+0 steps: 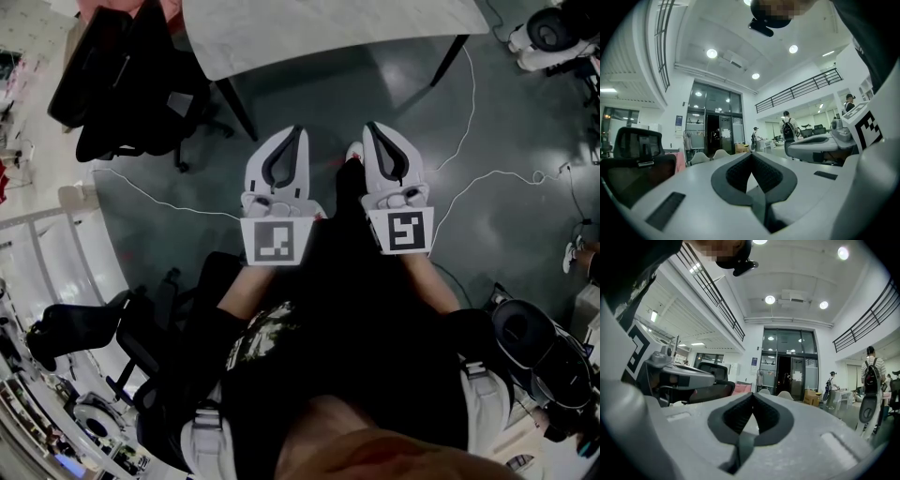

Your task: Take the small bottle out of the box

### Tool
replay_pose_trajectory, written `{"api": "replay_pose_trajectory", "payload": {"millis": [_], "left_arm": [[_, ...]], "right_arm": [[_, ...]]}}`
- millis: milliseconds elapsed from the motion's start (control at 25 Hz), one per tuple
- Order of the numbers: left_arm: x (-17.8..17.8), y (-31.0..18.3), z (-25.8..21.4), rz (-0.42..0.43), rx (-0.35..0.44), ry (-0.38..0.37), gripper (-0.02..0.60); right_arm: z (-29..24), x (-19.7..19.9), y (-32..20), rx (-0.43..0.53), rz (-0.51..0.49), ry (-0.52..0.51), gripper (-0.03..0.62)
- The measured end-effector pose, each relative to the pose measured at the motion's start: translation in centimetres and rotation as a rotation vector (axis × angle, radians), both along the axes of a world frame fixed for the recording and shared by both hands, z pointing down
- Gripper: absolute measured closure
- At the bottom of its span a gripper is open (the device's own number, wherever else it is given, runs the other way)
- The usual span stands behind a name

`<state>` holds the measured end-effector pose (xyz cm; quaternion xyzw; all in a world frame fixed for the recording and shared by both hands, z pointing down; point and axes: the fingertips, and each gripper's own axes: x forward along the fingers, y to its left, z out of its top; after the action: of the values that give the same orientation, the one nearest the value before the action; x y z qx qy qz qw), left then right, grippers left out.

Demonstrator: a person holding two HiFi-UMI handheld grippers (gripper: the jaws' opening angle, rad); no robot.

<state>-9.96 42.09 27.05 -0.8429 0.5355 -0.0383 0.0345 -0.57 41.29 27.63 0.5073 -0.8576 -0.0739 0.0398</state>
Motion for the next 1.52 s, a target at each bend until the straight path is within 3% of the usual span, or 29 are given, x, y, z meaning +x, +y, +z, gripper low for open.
{"api": "replay_pose_trajectory", "payload": {"millis": [200, 360, 480, 1040, 1520], "left_arm": [[0.1, -0.7, 0.3, -0.020, -0.018, 0.043, 0.569], [0.5, -2.0, -0.2, -0.013, 0.014, 0.024, 0.569], [0.6, -3.2, -0.1, -0.019, -0.014, 0.034, 0.569], [2.1, -9.7, -0.4, -0.026, -0.007, 0.023, 0.569], [4.8, -18.4, -1.1, -0.019, 0.009, 0.027, 0.569]], "right_arm": [[-0.3, -0.2, -0.8, 0.011, -0.013, -0.015, 0.599], [-0.2, -0.3, -2.1, 0.004, -0.025, -0.019, 0.599], [-0.3, -0.4, -3.4, 0.003, -0.034, -0.017, 0.599], [-0.4, 1.9, -9.9, -0.025, -0.015, -0.028, 0.600], [-1.1, 4.2, -18.6, -0.016, -0.020, -0.031, 0.599]]}}
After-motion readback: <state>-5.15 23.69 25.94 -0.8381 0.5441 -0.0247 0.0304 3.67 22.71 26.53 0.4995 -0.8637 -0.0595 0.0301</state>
